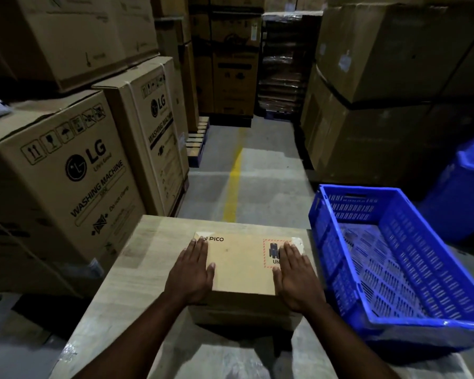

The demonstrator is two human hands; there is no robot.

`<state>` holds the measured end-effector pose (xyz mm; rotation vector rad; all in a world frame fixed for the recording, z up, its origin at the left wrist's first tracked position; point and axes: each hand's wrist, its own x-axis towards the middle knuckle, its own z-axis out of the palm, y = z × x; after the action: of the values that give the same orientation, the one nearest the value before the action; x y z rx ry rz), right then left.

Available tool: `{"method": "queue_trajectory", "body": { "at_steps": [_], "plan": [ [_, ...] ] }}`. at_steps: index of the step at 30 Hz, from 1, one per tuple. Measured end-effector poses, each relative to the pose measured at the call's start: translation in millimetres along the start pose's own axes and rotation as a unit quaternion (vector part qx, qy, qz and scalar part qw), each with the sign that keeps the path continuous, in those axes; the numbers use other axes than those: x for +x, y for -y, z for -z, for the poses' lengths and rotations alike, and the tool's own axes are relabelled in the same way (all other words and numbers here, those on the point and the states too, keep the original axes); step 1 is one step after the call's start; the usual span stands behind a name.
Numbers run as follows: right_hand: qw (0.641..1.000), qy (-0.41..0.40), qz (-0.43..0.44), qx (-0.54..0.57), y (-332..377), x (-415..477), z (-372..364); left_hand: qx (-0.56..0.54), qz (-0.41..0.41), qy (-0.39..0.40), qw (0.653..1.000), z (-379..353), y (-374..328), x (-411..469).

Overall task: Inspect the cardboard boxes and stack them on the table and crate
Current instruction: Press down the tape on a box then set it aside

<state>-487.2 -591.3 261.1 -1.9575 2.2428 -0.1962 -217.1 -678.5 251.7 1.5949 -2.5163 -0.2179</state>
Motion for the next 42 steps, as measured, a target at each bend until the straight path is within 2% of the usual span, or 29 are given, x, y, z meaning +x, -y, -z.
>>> {"method": "queue_trajectory", "body": {
  "at_steps": [6,10,16,21,29,31,33,35,37,38,42],
  "plan": [
    [0.998,0.017,0.029,0.051,32,15,4,-0.005,-0.072,0.047,0.996,-7,-43,20],
    [0.999,-0.019,0.01,0.029,46,12,-8,0.001,-0.069,0.021,0.997,-16,-48,17],
    [1.0,0.001,0.012,0.028,45,14,-6,0.001,-0.074,0.027,0.997,-16,-46,19],
    [0.998,-0.007,-0.053,0.037,16,19,1,-0.009,0.0,0.023,1.0,-5,-21,19],
    [0.995,-0.032,-0.066,0.065,4,19,-6,-0.019,0.01,0.021,1.0,-5,-15,21],
    [0.98,-0.078,-0.113,0.146,0,20,-1,-0.066,0.052,-0.004,0.996,-2,-8,23],
    [0.943,-0.104,-0.215,0.229,-14,28,-7,-0.121,0.1,-0.009,0.988,-1,4,25],
    [0.894,-0.071,-0.303,0.322,-27,34,-12,-0.186,0.135,0.034,0.973,-1,15,27],
    [0.845,-0.034,-0.318,0.428,-32,34,-16,-0.266,0.167,0.066,0.947,-2,19,29],
    [0.835,-0.015,-0.309,0.455,-31,32,-16,-0.298,0.183,0.068,0.934,-3,18,29],
    [0.857,0.023,-0.252,0.449,-31,27,-8,-0.353,0.208,0.034,0.912,0,10,26]
  ]
}}
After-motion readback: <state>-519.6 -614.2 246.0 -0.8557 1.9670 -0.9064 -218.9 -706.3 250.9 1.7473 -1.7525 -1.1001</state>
